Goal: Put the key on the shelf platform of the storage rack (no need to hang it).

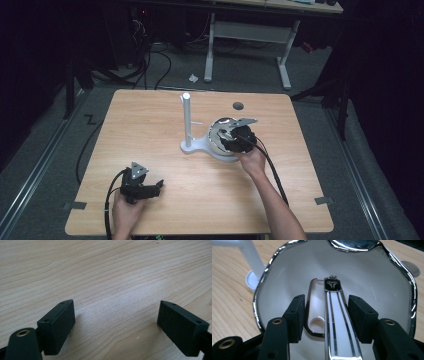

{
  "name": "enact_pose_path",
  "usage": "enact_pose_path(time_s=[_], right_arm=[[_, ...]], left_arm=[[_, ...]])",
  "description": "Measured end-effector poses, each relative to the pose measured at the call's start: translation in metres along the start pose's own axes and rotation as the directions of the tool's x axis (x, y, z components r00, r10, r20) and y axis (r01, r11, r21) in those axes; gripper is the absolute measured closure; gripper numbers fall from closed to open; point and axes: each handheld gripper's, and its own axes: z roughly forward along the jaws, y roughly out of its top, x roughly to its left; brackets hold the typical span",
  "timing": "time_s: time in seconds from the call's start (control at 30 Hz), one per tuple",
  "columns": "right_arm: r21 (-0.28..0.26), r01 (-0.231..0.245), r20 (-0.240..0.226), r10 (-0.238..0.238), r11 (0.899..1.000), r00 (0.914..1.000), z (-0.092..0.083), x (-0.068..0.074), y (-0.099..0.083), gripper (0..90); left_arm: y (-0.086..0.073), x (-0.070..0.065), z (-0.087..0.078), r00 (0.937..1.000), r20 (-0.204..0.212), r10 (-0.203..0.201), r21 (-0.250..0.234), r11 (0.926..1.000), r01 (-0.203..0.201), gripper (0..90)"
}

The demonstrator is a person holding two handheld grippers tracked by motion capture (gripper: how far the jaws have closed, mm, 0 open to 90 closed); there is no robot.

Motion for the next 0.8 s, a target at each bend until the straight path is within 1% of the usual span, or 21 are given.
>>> enact_pose_path(time_s=[0.07, 0.1, 0.17, 0.2, 0.27, 0.5, 0.6, 0.7, 0.8], right_arm=[[0.003, 0.007, 0.017, -0.007, 1.0, 0.9998, 0.002, 0.0, -0.001, 49.3], [0.009, 0.006, 0.018, -0.006, 1.0, 0.9998, 0.003, 0.0, -0.001, 49.0], [0.018, 0.0, 0.013, -0.001, 1.0, 0.9999, 0.004, 0.0, -0.001, 47.4], [0.015, 0.002, 0.012, -0.002, 1.0, 0.9999, 0.004, -0.001, -0.002, 45.1], [0.011, -0.009, 0.005, 0.009, 1.0, 0.9999, 0.003, -0.001, -0.002, 42.4], [-0.015, -0.026, -0.016, 0.026, 1.0, 0.9995, -0.009, -0.004, -0.001, 41.3], [-0.026, -0.032, -0.017, 0.031, 0.999, 0.9994, -0.014, -0.006, -0.001, 41.8], [-0.044, -0.049, -0.024, 0.048, 0.998, 0.9986, -0.021, -0.008, -0.001, 42.7], [-0.059, -0.053, -0.024, 0.051, 0.997, 0.9984, -0.027, -0.011, -0.001, 43.2]], left_arm=[[0.0, 0.0, 0.0, 1.0, 0.0, 0.0, 0.0, 1.0, 0.0, 15.2], [0.0, 0.0, 0.0, 1.0, 0.0, 0.0, 0.0, 1.0, 0.0, 15.2], [0.0, 0.0, 0.0, 1.0, 0.0, 0.0, 0.0, 1.0, 0.0, 15.2], [0.0, 0.0, 0.0, 1.0, 0.0, 0.0, 0.0, 1.0, 0.0, 15.2], [0.0, 0.0, 0.0, 1.0, 0.0, -0.001, 0.0, 1.0, 0.001, 15.2], [0.0, 0.0, 0.0, 1.0, 0.0, 0.0, 0.0, 1.0, 0.0, 15.2], [0.0, 0.0, 0.0, 1.0, 0.0, 0.0, 0.0, 1.0, 0.0, 15.2], [0.0, 0.0, 0.0, 1.0, 0.0, 0.0, 0.0, 1.0, 0.0, 15.2], [0.0, 0.0, 0.0, 1.0, -0.001, 0.001, 0.0, 1.0, -0.001, 15.2]])
